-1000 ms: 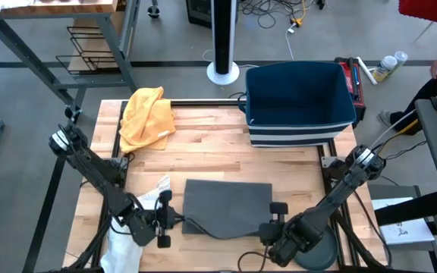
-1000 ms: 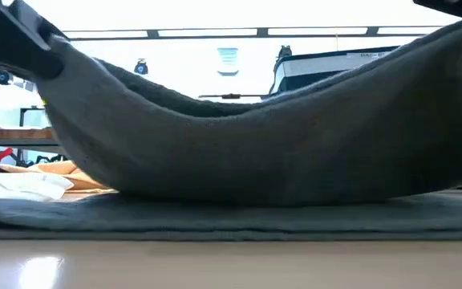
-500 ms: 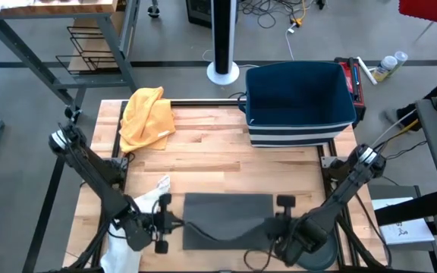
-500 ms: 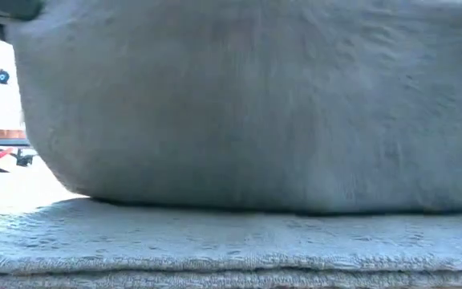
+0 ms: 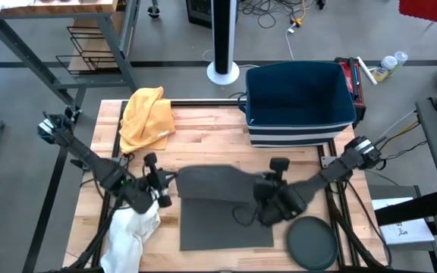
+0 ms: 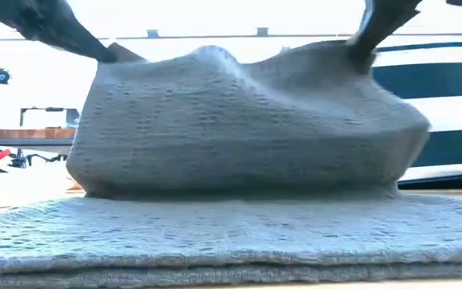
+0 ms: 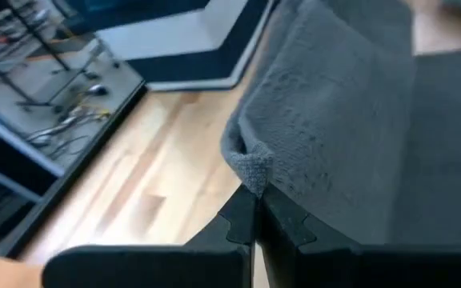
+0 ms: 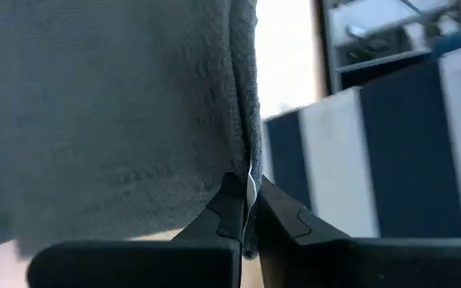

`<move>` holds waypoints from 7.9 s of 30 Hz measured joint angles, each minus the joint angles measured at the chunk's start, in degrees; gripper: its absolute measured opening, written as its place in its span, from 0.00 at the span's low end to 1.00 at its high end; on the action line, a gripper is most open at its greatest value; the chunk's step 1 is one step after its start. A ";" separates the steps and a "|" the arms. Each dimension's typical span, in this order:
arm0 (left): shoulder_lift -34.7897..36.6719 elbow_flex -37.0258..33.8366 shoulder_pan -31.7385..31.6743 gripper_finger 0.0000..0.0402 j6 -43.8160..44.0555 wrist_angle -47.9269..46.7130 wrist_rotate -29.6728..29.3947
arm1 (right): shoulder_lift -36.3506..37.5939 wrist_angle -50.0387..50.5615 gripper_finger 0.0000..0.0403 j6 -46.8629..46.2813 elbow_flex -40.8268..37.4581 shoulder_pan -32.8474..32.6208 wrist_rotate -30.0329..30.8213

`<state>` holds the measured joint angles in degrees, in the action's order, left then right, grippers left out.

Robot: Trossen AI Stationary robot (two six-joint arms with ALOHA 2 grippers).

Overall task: Fold kitchen towel into neat rectangle
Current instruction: Fold the gray towel

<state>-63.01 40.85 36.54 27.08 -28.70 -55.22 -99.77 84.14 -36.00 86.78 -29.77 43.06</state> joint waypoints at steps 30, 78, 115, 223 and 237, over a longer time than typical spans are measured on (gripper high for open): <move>5.83 -6.24 -7.49 0.00 -9.67 10.73 11.84 | 3.01 0.28 0.02 9.68 -1.41 8.18 -0.49; 8.47 -3.79 5.53 0.00 10.22 -3.72 22.65 | 4.44 -40.61 0.02 61.31 -4.94 18.25 3.74; 9.51 -9.16 5.37 0.00 6.93 12.82 22.44 | 5.76 -43.76 0.02 70.55 -6.83 37.87 -32.07; -38.42 -7.38 -0.92 0.00 -8.89 70.88 40.71 | -0.22 -23.04 0.02 51.53 -7.28 21.25 -15.97; -38.06 -0.97 -1.10 0.00 -12.54 67.87 45.39 | 0.85 -16.97 0.02 45.99 -7.17 18.96 -19.50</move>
<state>-101.07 39.88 35.44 14.54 39.17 -9.82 -98.91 67.17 9.99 79.61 -10.80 23.55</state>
